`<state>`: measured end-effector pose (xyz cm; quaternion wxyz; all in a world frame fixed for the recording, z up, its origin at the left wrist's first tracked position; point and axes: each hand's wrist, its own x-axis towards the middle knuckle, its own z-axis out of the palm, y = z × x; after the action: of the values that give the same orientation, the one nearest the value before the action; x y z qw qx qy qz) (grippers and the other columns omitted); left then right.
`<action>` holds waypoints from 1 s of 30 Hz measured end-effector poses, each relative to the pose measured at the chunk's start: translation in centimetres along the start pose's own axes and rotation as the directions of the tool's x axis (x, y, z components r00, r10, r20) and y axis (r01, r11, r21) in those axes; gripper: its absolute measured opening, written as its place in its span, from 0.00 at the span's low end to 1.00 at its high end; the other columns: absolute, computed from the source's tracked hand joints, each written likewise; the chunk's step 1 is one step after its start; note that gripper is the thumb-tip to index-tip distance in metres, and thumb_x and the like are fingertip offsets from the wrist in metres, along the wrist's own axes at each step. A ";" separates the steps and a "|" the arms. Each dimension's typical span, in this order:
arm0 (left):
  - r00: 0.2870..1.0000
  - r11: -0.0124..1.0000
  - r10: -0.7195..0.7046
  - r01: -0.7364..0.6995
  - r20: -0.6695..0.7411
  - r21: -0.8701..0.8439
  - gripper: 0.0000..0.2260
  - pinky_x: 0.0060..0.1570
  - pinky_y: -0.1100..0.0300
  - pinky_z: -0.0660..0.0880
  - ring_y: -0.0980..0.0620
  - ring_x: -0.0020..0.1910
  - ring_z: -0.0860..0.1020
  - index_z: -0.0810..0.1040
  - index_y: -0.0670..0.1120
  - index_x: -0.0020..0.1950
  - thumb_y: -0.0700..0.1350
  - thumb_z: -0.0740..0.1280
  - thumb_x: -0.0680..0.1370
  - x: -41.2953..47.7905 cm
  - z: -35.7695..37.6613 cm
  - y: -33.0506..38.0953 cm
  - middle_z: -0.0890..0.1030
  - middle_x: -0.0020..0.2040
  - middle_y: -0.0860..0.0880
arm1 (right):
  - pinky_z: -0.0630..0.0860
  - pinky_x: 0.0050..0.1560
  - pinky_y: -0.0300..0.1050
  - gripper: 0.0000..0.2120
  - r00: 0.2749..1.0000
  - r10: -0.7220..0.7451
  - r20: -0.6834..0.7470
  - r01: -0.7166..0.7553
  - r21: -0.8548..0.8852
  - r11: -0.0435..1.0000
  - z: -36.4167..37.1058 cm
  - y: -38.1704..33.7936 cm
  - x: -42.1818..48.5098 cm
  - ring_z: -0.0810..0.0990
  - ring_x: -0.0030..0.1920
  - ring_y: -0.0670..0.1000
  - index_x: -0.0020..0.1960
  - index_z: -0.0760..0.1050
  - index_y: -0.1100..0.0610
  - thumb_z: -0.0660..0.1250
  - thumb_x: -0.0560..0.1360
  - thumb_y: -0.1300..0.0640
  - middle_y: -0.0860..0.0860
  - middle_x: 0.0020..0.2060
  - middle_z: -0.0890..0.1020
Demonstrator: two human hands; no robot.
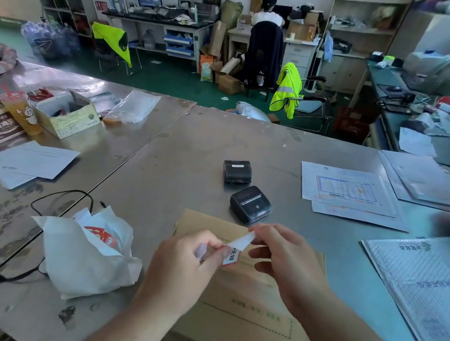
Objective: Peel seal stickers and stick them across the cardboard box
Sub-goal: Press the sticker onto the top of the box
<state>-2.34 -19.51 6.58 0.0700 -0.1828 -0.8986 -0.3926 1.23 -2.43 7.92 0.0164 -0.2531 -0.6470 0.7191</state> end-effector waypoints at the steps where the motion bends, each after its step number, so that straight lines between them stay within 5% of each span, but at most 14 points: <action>1: 0.993 0.983 -0.114 0.114 0.006 -0.146 0.06 0.26 0.66 0.62 0.54 0.26 0.71 0.82 0.54 0.37 0.54 0.73 0.72 0.4 0.1 -0.1 0.75 0.24 0.54 | 0.74 0.40 0.44 0.12 1.000 -0.022 0.004 0.022 -0.017 1.000 0.3 -0.2 0.1 0.78 0.37 0.48 0.45 0.82 0.59 0.68 0.77 0.50 0.45 0.33 0.81; 3: 0.918 0.805 -0.387 0.383 0.090 -0.453 0.06 0.31 0.64 0.68 0.57 0.29 0.74 0.82 0.50 0.37 0.50 0.74 0.72 1.5 0.1 -0.5 0.82 0.30 0.54 | 0.74 0.40 0.41 0.15 0.998 -0.070 -0.007 0.069 -0.068 0.995 0.9 -0.5 0.4 0.77 0.35 0.43 0.45 0.82 0.55 0.68 0.76 0.44 0.42 0.31 0.81; 5: 0.793 0.472 -0.554 0.549 0.252 -0.690 0.05 0.32 0.62 0.67 0.56 0.29 0.71 0.82 0.48 0.42 0.49 0.74 0.73 2.5 0.0 -1.1 0.79 0.27 0.54 | 0.75 0.40 0.41 0.17 0.994 -0.091 -0.063 0.085 -0.095 0.992 1.3 -0.6 1.0 0.77 0.33 0.42 0.44 0.82 0.56 0.68 0.75 0.42 0.43 0.31 0.80; 7: 0.686 0.203 -0.615 0.613 0.388 -0.763 0.05 0.30 0.62 0.63 0.57 0.24 0.62 0.81 0.49 0.44 0.50 0.74 0.73 3.5 -0.4 -1.7 0.68 0.23 0.56 | 0.74 0.39 0.42 0.16 0.994 -0.087 -0.070 0.074 -0.176 0.982 1.6 -0.7 1.5 0.76 0.32 0.43 0.42 0.82 0.57 0.69 0.75 0.44 0.46 0.32 0.79; 9: 0.650 0.124 -0.622 0.632 0.436 -0.765 0.07 0.31 0.62 0.62 0.57 0.23 0.59 0.81 0.50 0.43 0.51 0.74 0.71 4.0 -0.8 -2.1 0.62 0.23 0.56 | 0.73 0.38 0.43 0.13 0.997 -0.069 0.025 0.073 -0.267 0.961 2.3 -0.6 1.7 0.76 0.32 0.44 0.42 0.83 0.57 0.71 0.75 0.46 0.48 0.32 0.79; 12: 0.652 0.105 -0.599 0.639 0.465 -0.762 0.14 0.32 0.62 0.62 0.57 0.23 0.59 0.82 0.49 0.47 0.54 0.75 0.66 4.4 -1.2 -2.8 0.62 0.24 0.56 | 0.72 0.38 0.41 0.12 0.987 -0.090 0.132 0.124 -0.276 0.953 4.1 -0.3 1.6 0.76 0.35 0.44 0.45 0.85 0.55 0.73 0.74 0.46 0.47 0.33 0.80; 18: 0.674 0.144 -0.546 0.660 0.497 -0.737 0.22 0.32 0.63 0.65 0.58 0.28 0.67 0.84 0.50 0.53 0.57 0.74 0.62 4.8 -2.1 -4.9 0.73 0.30 0.55 | 0.69 0.37 0.43 0.10 0.987 -0.145 0.070 0.160 -0.304 0.939 7.1 -0.8 2.5 0.71 0.32 0.46 0.42 0.86 0.53 0.74 0.73 0.47 0.48 0.30 0.79; 21: 0.703 0.196 -0.507 0.658 0.499 -0.727 0.19 0.32 0.63 0.65 0.60 0.25 0.64 0.84 0.48 0.53 0.56 0.75 0.66 5.0 -2.6 -5.9 0.67 0.27 0.56 | 0.67 0.36 0.44 0.08 0.986 -0.164 0.040 0.168 -0.336 0.927 8.1 -0.8 2.8 0.69 0.31 0.47 0.40 0.85 0.52 0.72 0.75 0.49 0.49 0.30 0.77; 25: 0.816 0.424 -0.387 0.571 0.429 -0.703 0.19 0.36 0.58 0.65 0.55 0.26 0.66 0.83 0.52 0.54 0.54 0.79 0.65 5.5 -3.2 -7.4 0.68 0.29 0.51 | 0.67 0.34 0.45 0.11 0.972 -0.227 -0.054 0.183 -0.427 0.886 8.6 -1.3 3.2 0.69 0.30 0.48 0.41 0.83 0.54 0.68 0.77 0.49 0.52 0.30 0.77; 30: 0.794 0.402 -0.470 0.581 0.385 -0.708 0.09 0.39 0.57 0.72 0.57 0.29 0.67 0.80 0.48 0.58 0.42 0.67 0.79 6.7 -4.0 -10.4 0.70 0.32 0.53 | 0.72 0.39 0.48 0.12 0.977 -0.181 -0.115 0.121 -0.399 0.909 7.4 -2.4 3.8 0.75 0.34 0.49 0.43 0.82 0.58 0.67 0.78 0.51 0.56 0.36 0.85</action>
<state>-12.57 -27.09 4.00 -0.2028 0.0747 -0.6366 -0.7403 -5.65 -7.52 9.08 0.0697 -0.2533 -0.7916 0.5517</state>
